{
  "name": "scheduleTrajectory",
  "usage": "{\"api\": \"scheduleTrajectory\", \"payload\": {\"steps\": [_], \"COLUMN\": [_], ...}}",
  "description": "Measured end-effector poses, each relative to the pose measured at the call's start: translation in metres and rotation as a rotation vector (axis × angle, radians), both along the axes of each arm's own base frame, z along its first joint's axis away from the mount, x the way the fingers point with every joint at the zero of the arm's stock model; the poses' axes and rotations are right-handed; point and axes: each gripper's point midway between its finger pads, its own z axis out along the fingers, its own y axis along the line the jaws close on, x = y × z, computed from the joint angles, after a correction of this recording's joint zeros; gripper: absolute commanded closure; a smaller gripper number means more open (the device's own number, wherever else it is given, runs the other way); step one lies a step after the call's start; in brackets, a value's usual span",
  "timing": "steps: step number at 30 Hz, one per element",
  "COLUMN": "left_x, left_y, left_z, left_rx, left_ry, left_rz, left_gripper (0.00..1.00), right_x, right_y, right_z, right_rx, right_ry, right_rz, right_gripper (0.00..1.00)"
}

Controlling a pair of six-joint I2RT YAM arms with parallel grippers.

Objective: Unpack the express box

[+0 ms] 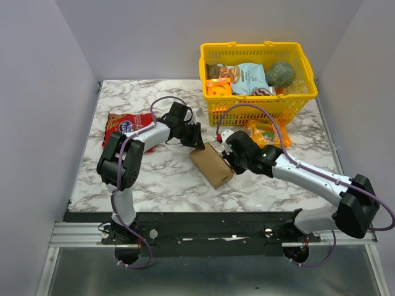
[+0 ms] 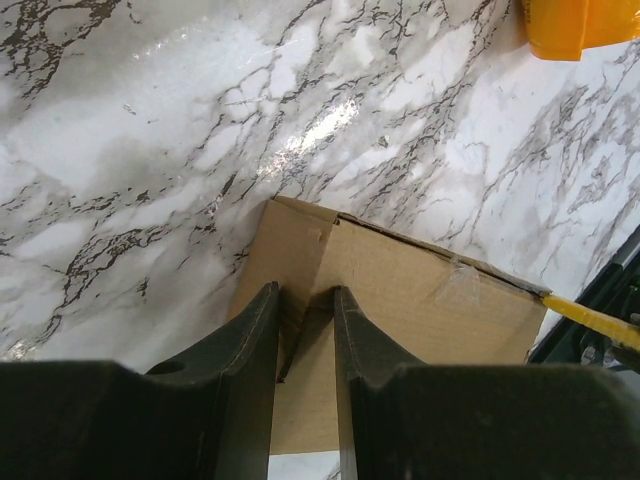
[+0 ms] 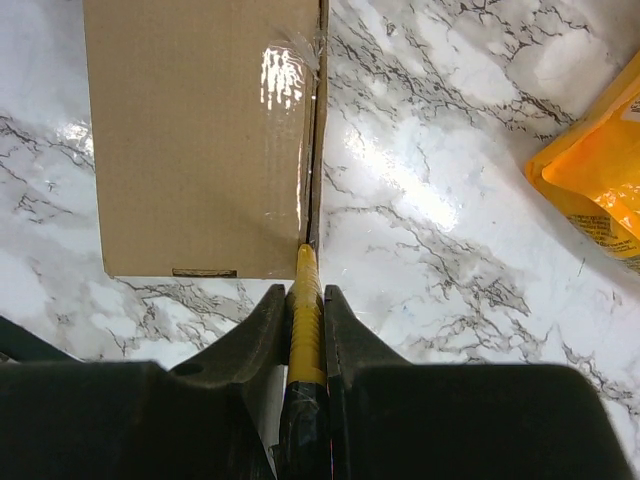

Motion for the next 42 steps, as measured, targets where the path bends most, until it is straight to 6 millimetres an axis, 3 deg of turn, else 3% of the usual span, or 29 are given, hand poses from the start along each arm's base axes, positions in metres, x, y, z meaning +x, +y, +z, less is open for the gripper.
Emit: {"api": "scheduleTrajectory", "payload": {"steps": [7,11,21,24,25,28,30,34,38,42], "left_x": [0.001,0.002,0.012,0.013,0.013,0.012,0.009,0.000,-0.015,-0.050], "left_y": [0.001,0.001,0.005,0.008,0.008,0.013,0.018,0.025,0.020,0.017], "left_z": [0.000,0.001,0.006,0.007,0.007,0.011,0.016,0.040,0.098,0.155], "left_rx": [0.006,0.008,0.012,0.018,0.022,0.040,0.053,0.050,-0.035,-0.147], "left_ry": [-0.004,-0.014,-0.092,-0.115,-0.121,-0.155,-0.179,-0.243,-0.403,-0.594], "left_rz": [0.001,-0.006,-0.023,-0.028,-0.031,-0.057,-0.076,-0.109,-0.218,-0.366], "left_gripper": [1.00,1.00,1.00,1.00,0.85,0.59,0.53,0.46,0.45,0.44], "right_x": [-0.003,-0.004,0.008,0.018,0.020,0.027,0.032,0.040,0.041,0.038], "right_y": [0.001,0.000,0.001,0.007,0.008,0.009,0.007,0.005,0.010,0.020], "right_z": [0.001,0.011,0.110,0.127,0.130,0.135,0.136,0.141,0.150,0.169], "right_rx": [0.008,0.016,0.188,0.215,0.213,0.210,0.210,0.229,0.292,0.374], "right_ry": [0.012,0.006,-0.260,-0.335,-0.354,-0.406,-0.425,-0.438,-0.420,-0.427], "right_rz": [0.010,0.008,0.049,0.063,0.071,0.090,0.089,0.099,0.177,0.328], "right_gripper": [1.00,1.00,1.00,1.00,0.99,1.00,0.99,1.00,1.00,1.00]}}
